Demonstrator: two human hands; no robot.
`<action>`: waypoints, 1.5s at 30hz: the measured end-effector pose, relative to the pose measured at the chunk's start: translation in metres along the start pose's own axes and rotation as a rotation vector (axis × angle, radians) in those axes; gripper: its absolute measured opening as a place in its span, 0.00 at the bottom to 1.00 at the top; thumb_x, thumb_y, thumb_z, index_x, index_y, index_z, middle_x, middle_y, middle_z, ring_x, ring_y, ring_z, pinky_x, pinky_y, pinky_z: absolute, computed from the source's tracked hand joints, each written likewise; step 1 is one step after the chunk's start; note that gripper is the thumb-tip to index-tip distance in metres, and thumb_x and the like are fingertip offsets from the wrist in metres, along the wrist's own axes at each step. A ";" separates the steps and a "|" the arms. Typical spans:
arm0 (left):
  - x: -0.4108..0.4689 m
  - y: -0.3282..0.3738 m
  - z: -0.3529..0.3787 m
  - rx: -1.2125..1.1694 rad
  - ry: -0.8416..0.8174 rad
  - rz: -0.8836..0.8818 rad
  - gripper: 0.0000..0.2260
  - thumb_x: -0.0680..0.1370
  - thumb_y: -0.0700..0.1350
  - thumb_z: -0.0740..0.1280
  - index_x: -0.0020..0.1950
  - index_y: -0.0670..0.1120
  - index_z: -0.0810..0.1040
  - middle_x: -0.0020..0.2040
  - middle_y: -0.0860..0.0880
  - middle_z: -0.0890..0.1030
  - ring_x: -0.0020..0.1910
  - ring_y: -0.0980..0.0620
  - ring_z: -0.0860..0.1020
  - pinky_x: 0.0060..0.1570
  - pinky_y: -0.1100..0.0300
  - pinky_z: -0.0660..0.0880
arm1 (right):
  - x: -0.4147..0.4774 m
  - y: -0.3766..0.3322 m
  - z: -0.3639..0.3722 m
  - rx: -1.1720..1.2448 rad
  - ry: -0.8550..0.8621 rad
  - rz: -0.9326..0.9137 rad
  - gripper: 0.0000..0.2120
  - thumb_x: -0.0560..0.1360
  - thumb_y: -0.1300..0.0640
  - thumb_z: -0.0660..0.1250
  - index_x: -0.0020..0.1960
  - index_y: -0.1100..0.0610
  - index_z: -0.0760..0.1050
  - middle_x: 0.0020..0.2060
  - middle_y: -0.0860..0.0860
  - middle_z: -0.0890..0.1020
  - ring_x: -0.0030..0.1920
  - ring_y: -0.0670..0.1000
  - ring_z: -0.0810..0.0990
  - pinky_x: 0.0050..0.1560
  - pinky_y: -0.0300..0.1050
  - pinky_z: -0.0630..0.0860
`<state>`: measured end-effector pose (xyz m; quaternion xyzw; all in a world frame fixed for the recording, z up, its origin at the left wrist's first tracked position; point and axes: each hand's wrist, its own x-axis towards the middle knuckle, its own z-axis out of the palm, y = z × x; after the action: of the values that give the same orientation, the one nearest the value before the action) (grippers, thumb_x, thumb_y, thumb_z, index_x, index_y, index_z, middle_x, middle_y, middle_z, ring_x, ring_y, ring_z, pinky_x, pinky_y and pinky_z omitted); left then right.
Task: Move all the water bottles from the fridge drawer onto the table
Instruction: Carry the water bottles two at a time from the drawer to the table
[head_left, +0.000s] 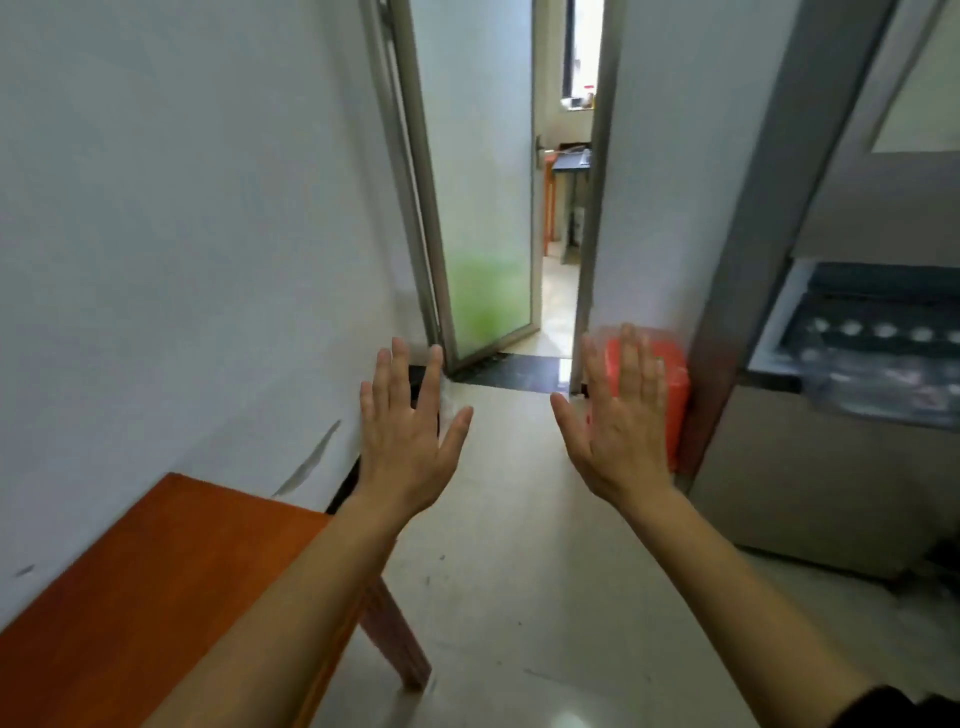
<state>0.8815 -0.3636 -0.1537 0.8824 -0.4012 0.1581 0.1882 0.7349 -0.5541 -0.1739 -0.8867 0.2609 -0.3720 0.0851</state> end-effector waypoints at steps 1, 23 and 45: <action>0.012 0.021 0.013 -0.017 -0.001 0.054 0.32 0.81 0.64 0.49 0.81 0.53 0.45 0.81 0.44 0.40 0.80 0.44 0.39 0.77 0.39 0.48 | 0.001 0.024 -0.009 -0.035 0.009 0.038 0.35 0.80 0.39 0.56 0.82 0.50 0.49 0.80 0.59 0.47 0.80 0.59 0.44 0.78 0.60 0.45; 0.250 0.476 0.259 -0.373 -0.338 0.765 0.33 0.82 0.64 0.50 0.81 0.54 0.39 0.80 0.46 0.33 0.79 0.47 0.33 0.78 0.44 0.43 | 0.035 0.435 -0.164 -0.601 -0.009 0.729 0.35 0.80 0.35 0.49 0.81 0.53 0.52 0.80 0.59 0.50 0.80 0.60 0.44 0.78 0.61 0.45; 0.361 0.648 0.468 -0.150 -0.791 0.332 0.33 0.82 0.63 0.53 0.82 0.52 0.45 0.81 0.41 0.43 0.80 0.39 0.42 0.77 0.41 0.50 | 0.143 0.795 -0.129 -0.326 -0.621 0.619 0.27 0.82 0.39 0.53 0.73 0.53 0.69 0.70 0.57 0.73 0.73 0.60 0.66 0.73 0.56 0.59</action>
<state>0.6707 -1.2060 -0.2769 0.7824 -0.5892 -0.1937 0.0558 0.4106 -1.2995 -0.2690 -0.8385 0.5303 -0.0003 0.1257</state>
